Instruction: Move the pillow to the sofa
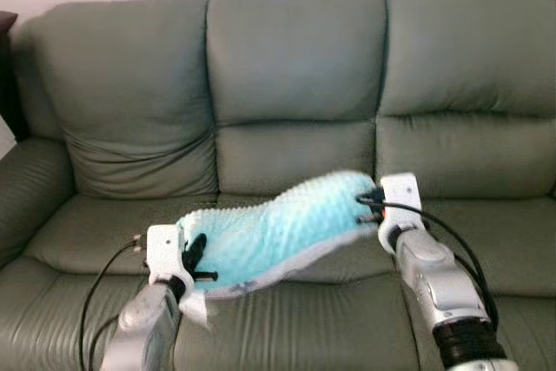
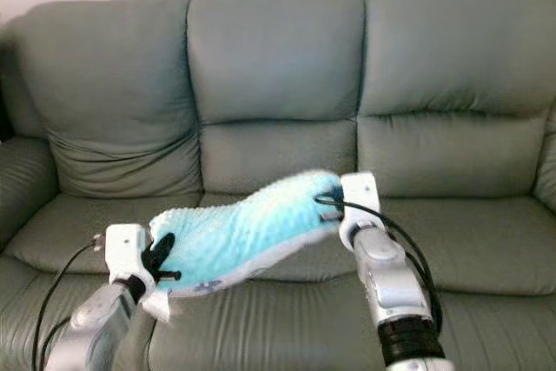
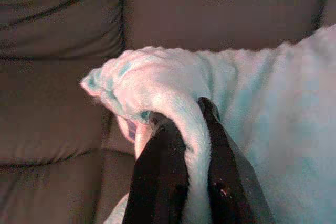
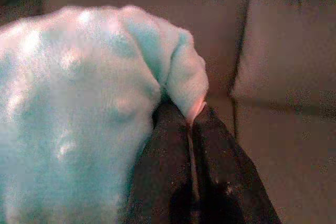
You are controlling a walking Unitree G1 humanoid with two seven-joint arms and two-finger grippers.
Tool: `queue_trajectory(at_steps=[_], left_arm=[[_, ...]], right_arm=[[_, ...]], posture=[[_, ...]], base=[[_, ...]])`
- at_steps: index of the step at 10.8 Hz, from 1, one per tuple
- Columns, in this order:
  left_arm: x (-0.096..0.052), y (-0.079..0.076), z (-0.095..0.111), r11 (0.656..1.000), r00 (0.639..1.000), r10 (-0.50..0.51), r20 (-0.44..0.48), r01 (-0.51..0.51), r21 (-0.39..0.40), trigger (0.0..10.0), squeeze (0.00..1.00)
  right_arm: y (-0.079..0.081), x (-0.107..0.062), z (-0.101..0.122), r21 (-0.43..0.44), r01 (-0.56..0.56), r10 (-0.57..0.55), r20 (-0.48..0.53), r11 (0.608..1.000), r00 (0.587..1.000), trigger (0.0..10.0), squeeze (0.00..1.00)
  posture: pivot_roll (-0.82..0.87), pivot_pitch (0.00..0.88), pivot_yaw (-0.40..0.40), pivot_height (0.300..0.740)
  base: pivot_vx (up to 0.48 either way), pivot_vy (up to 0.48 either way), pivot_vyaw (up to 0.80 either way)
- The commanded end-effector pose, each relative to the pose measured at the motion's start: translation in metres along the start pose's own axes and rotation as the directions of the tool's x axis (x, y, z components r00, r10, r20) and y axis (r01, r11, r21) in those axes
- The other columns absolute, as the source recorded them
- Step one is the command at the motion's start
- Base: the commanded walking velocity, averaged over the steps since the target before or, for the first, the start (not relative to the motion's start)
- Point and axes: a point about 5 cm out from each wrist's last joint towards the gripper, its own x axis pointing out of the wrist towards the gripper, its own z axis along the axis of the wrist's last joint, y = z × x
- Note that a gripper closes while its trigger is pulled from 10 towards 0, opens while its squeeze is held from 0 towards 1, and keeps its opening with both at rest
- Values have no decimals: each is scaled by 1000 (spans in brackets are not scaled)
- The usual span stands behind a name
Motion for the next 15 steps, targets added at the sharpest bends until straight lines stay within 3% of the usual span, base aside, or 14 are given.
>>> queue_trajectory(at_steps=[1,3,5,7,8,9,11,12,14,15], left_arm=[[0,6,-2,999,1000,9,-5,-9,32,10000,0],[8,9,-17,994,998,-4,-62,10,109,10000,0],[10,10,-20,986,998,-2,-66,13,163,10000,0],[13,11,-24,987,997,-5,-76,17,157,10000,0],[20,3,-24,991,997,-31,-76,41,129,10000,0],[21,0,-24,991,996,-41,-75,50,124,10000,0],[42,-26,-4,987,996,-74,-56,81,139,10000,0],[49,-29,10,986,998,-52,-23,55,155,10000,0],[60,-22,45,979,998,36,56,-46,197,10000,0],[63,-9,65,978,989,103,111,-120,168,10000,0]], right_arm=[[-3,2,7,8,20,-20,22,1000,1000,10000,0],[-9,0,-28,13,49,-47,-117,999,992,10000,0],[-4,-5,-43,24,34,-30,-142,999,989,10000,0],[0,-14,-40,11,51,-50,-55,999,997,10000,0],[1,-24,-32,1,82,-82,44,997,996,10000,0],[2,-25,-31,7,82,-83,53,997,995,10000,0],[2,-31,-25,-25,70,-67,119,997,991,10000,0],[5,-29,-20,-35,63,-57,150,997,987,10000,0],[12,-10,-16,-54,16,-8,140,998,990,10000,0],[17,3,-5,-52,-4,11,141,999,990,10000,0]], posture=[[-260,62,101,740],[-263,133,130,740],[-254,197,149,740],[-264,250,160,740],[-297,289,168,740],[-301,292,168,740],[-346,335,170,740],[-356,356,167,740],[-339,387,160,740],[-333,393,154,740]], base=[[0,0,0],[0,0,0],[0,0,0],[0,0,0],[0,0,0],[0,0,0],[0,0,0],[0,0,0],[0,0,0],[0,0,0]])
